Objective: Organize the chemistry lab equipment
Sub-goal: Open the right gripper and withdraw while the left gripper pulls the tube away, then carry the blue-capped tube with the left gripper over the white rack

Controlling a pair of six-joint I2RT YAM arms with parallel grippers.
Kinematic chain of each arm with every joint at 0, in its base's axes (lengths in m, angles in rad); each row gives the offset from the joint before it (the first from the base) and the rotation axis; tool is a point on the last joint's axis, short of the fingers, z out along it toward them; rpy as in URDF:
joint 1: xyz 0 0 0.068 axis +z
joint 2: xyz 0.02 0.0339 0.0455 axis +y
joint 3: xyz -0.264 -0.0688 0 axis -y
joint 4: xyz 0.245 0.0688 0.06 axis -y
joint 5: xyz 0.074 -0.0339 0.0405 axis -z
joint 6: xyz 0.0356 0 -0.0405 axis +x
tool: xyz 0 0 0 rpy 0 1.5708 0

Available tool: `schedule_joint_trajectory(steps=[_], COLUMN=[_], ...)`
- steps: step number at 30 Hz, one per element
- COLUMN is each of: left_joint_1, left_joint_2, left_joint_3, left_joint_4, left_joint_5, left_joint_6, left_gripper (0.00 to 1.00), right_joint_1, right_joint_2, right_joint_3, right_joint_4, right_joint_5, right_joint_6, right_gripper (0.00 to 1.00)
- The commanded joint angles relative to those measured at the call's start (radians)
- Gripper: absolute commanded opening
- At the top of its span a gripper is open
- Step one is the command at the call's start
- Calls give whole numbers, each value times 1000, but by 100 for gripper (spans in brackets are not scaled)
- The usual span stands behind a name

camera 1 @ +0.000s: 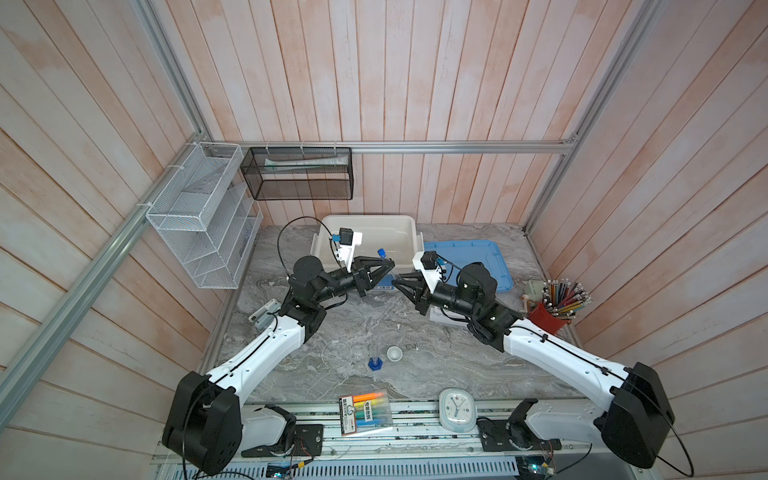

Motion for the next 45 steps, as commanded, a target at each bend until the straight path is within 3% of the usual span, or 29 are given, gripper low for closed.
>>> schedule_joint_trajectory(steps=[1,6,10,13,18,25,35,45], left_joint_1=[-2,-12,-55,-100,-232,-387,-545,-581], left_joint_2=[-14,-25,-40,-38,9,173,440,591], left_joint_3=[25,46,89,121,192,297,447,484], left_joint_4=[39,-25,-155,-236,-348,-350,-324,-284], left_joint_5=[-13,-36,-109,-178,-347,-511,-715,-849], left_joint_6=[34,95,235,341,555,659,715,745], left_gripper=[8,4,4,4,4,4,3,3], right_joint_1=[4,3,-14,-60,-168,-315,-415,-502], right_joint_2=[15,-2,-74,-154,-325,-559,-698,-736], right_joint_3=[-10,-10,-38,-71,-130,-205,-286,-328], right_joint_4=[6,-21,-62,-97,-171,-231,-251,-213], right_joint_5=[-2,41,119,151,242,397,524,509], right_joint_6=[25,18,1,3,2,37,89,130], right_gripper=[2,18,33,37,39,40,40,40])
